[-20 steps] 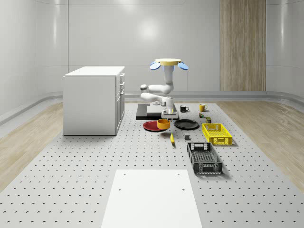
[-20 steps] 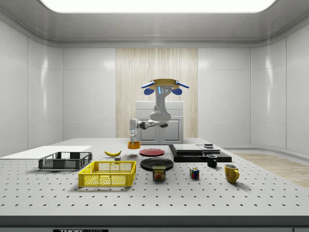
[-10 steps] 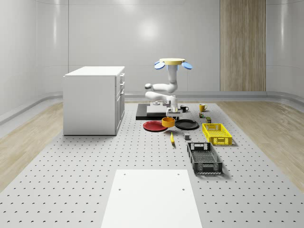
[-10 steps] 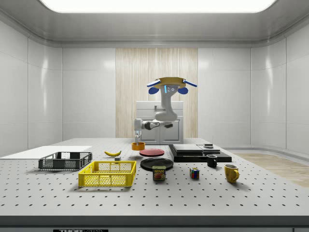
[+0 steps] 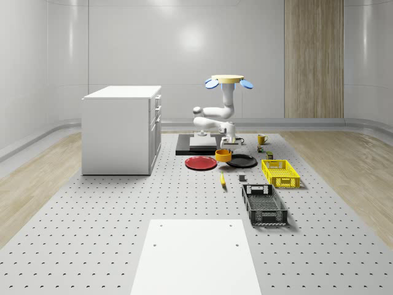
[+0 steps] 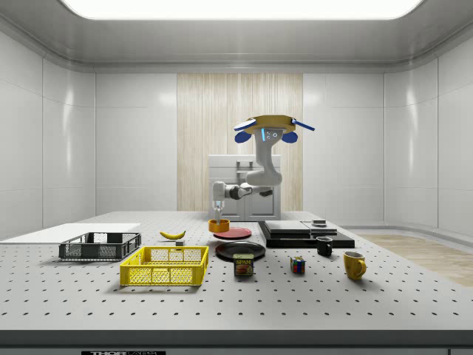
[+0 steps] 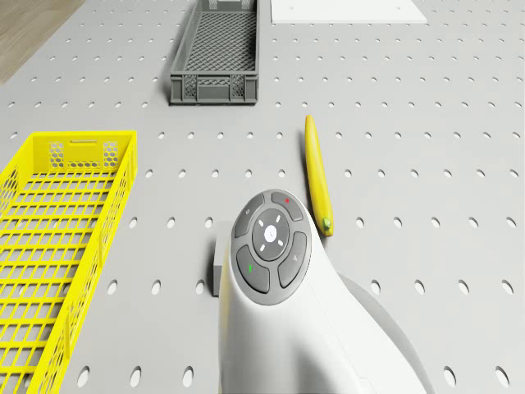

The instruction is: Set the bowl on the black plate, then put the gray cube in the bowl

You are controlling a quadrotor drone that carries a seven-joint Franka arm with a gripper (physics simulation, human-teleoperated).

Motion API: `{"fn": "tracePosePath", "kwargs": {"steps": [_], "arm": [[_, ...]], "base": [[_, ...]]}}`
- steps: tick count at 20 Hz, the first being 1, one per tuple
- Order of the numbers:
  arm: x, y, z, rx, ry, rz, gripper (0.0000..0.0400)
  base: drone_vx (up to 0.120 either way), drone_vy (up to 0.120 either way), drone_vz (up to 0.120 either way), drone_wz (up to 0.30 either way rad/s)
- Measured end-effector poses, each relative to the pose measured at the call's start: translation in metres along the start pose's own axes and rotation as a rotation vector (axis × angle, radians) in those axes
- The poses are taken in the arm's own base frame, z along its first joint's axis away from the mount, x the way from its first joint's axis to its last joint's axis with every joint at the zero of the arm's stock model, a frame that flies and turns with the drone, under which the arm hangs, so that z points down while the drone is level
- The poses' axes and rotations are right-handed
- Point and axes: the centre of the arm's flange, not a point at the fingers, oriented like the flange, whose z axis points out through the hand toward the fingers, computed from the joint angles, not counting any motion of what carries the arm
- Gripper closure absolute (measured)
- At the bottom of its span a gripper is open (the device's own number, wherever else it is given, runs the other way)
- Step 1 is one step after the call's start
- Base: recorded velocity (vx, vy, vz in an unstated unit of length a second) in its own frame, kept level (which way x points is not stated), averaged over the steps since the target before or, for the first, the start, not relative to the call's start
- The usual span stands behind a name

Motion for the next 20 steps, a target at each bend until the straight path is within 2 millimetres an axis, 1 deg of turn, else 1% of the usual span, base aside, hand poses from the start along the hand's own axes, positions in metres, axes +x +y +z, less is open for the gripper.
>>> {"fn": "tracePosePath", "kwargs": {"steps": [14,15,18,20], "arm": [[0.0,0.0,0.0,0.0,0.0,0.0,0.03],[0.0,0.0,0.0,0.0,0.0,0.0,0.03],[0.0,0.0,0.0,0.0,0.0,0.0,0.03],[0.0,0.0,0.0,0.0,0.0,0.0,0.03]], "base": [[-0.12,0.12,0.0,0.0],[-0.08,0.12,0.0,0.0],[0.0,0.12,-0.013,0.0],[0.0,0.12,-0.12,0.0]]}}
